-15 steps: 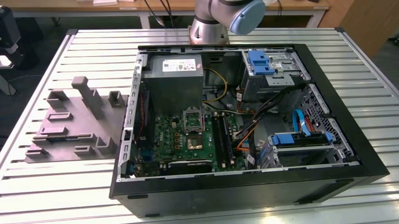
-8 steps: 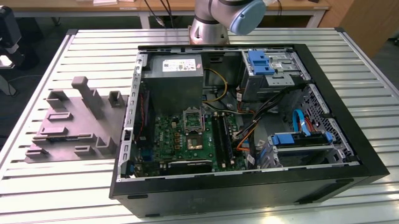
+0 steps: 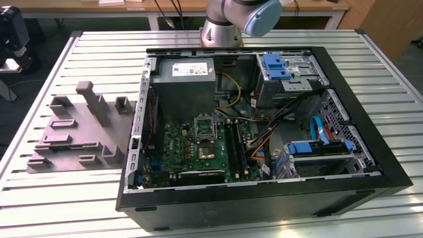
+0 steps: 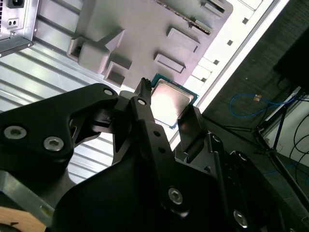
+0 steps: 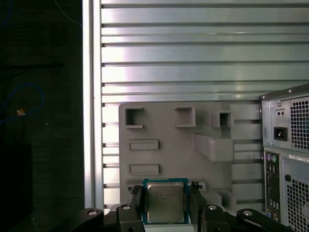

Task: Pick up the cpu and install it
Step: 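Pick up the cpu and move it towards the insertion slot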

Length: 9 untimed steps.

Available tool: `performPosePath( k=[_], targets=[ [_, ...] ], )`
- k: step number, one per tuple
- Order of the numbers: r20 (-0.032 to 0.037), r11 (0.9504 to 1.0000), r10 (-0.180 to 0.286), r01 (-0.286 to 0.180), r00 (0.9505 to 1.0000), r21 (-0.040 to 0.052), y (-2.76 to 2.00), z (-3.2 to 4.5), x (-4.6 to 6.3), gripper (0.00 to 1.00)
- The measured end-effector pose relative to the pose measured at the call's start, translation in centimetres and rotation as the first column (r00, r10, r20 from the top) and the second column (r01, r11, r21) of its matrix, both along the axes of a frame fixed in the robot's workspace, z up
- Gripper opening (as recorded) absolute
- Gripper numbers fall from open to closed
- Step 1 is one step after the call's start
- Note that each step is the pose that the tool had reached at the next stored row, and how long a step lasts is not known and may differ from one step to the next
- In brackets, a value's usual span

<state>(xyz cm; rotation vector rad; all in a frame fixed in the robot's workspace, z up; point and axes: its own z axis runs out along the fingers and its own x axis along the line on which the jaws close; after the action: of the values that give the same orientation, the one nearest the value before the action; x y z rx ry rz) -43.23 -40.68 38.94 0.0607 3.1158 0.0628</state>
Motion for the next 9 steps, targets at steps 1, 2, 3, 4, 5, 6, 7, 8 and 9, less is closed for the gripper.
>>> performPosePath(
  k=[1,2,3,4,5,6,7,8,9],
  targets=[
    [0.0,1.0,0.0,0.0,1.0,-0.0001,0.0,0.0,0.02,0.47],
    [0.0,1.0,0.0,0.0,1.0,-0.0001,0.0,0.0,0.05,0.47],
    [-0.0001,1.0,0.0,0.0,1.0,-0.0001,0.0,0.01,0.09,0.47],
    [0.0,1.0,0.0,0.0,1.0,-0.0001,0.0,0.0,0.13,0.47],
    [0.0,1.0,0.0,0.0,1.0,-0.0001,0.0,0.0,0.17,0.47],
    [0.0,1.0,0.0,0.0,1.0,-0.0001,0.0,0.0,0.21,0.47],
    [0.0,1.0,0.0,0.0,1.0,-0.0001,0.0,0.0,0.27,0.47],
    [0.0,1.0,0.0,0.0,1.0,-0.0001,-0.01,0.0,0.35,0.47],
    [0.0,1.0,0.0,0.0,1.0,0.0,0.0,0.0,0.42,0.47]
  ],
)
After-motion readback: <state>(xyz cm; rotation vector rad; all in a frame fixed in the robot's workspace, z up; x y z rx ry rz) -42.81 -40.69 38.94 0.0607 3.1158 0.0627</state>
